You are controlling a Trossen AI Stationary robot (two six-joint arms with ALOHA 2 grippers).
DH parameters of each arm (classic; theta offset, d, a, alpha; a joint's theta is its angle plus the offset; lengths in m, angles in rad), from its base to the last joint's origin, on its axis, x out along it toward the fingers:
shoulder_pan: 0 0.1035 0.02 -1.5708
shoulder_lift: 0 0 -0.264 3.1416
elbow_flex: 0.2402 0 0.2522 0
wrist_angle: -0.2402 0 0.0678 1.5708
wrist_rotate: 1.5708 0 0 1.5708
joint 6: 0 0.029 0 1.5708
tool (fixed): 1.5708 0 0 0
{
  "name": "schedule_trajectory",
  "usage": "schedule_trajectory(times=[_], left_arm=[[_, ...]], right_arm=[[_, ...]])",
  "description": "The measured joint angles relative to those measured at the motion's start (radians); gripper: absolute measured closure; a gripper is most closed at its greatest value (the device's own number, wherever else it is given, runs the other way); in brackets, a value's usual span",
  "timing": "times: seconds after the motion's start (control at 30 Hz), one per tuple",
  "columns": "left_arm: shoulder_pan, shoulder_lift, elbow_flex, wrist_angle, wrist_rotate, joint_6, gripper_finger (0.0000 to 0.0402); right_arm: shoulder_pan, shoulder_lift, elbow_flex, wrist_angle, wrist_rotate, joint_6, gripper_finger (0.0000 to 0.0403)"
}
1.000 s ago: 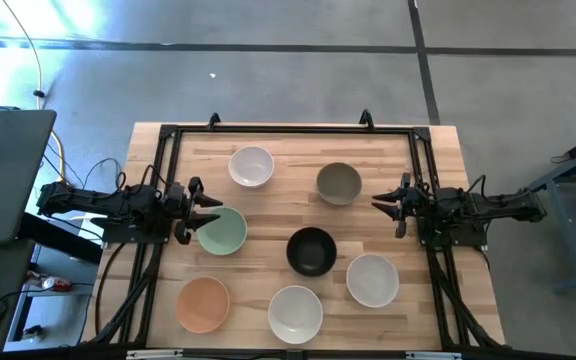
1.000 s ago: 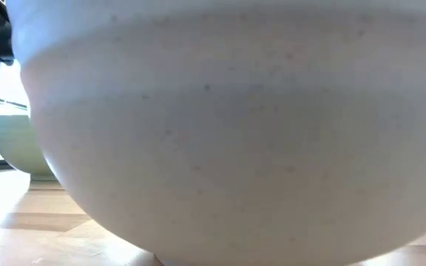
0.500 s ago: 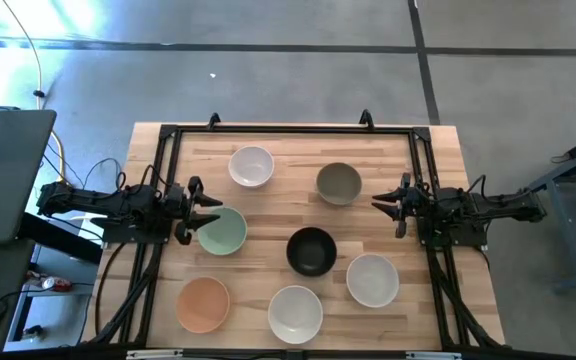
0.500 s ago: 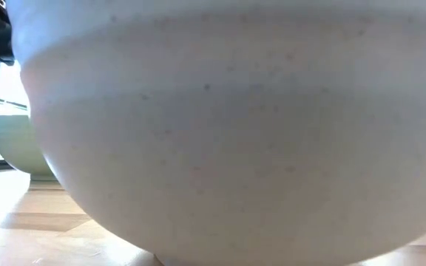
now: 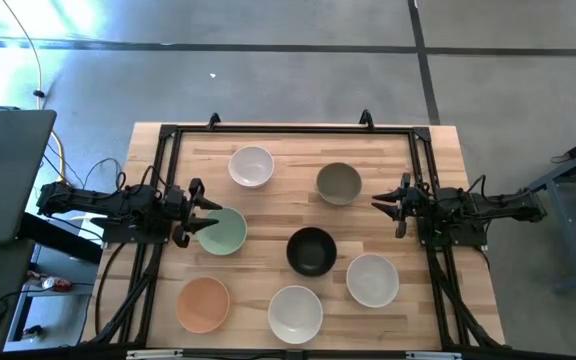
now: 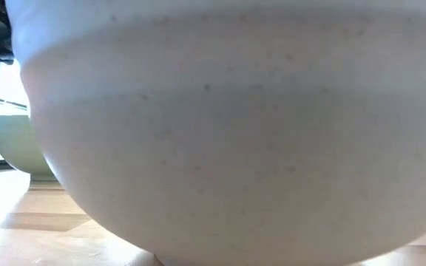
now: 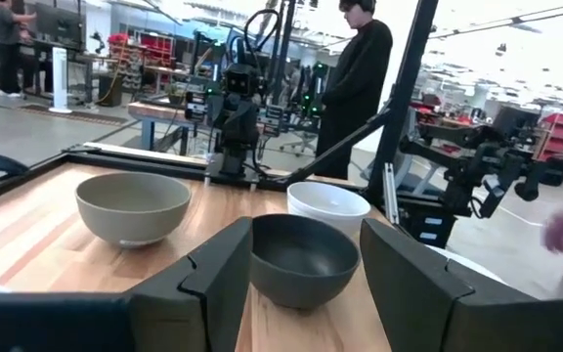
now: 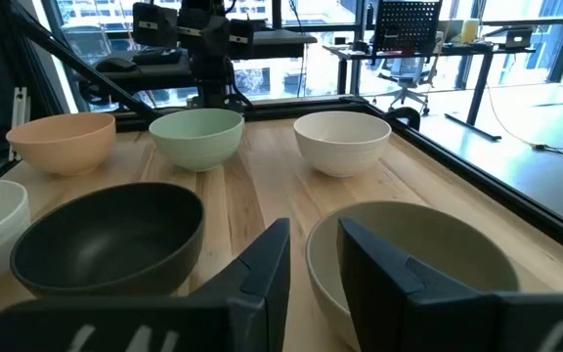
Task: Nest bowls inside each other
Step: Stack the top white bowl on top of the black bowl
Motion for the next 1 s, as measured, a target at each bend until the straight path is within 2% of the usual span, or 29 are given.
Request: schedule_trajectory(times=[0.37, 0.57, 0.73, 0.9, 1.0], left_arm=[[0.000, 0.000, 0.000, 0.083, -0.031, -0.078, 0.0220], [0.000, 0.000, 0.000, 0.087, -0.043, -0.085, 0.0220], [0.000, 0.000, 0.000, 0.088, -0.044, -0.120, 0.0220], [0.000, 0.000, 0.000, 0.087, -0.045, -0.132, 0.0220], [0.000, 0.000, 0.000, 0.088, -0.045, -0.132, 0.0220]], right_arm=[[0.000, 0.000, 0.000, 0.000, 0.000, -0.006, 0.0325], [0.000, 0.000, 0.000, 0.000, 0.019, -0.359, 0.0325], [0.000, 0.000, 0.000, 0.000, 0.020, -0.466, 0.0325], [0.000, 0.000, 0.000, 0.000, 0.019, -0.702, 0.0325], [0.000, 0.000, 0.000, 0.000, 0.019, -0.729, 0.0325]])
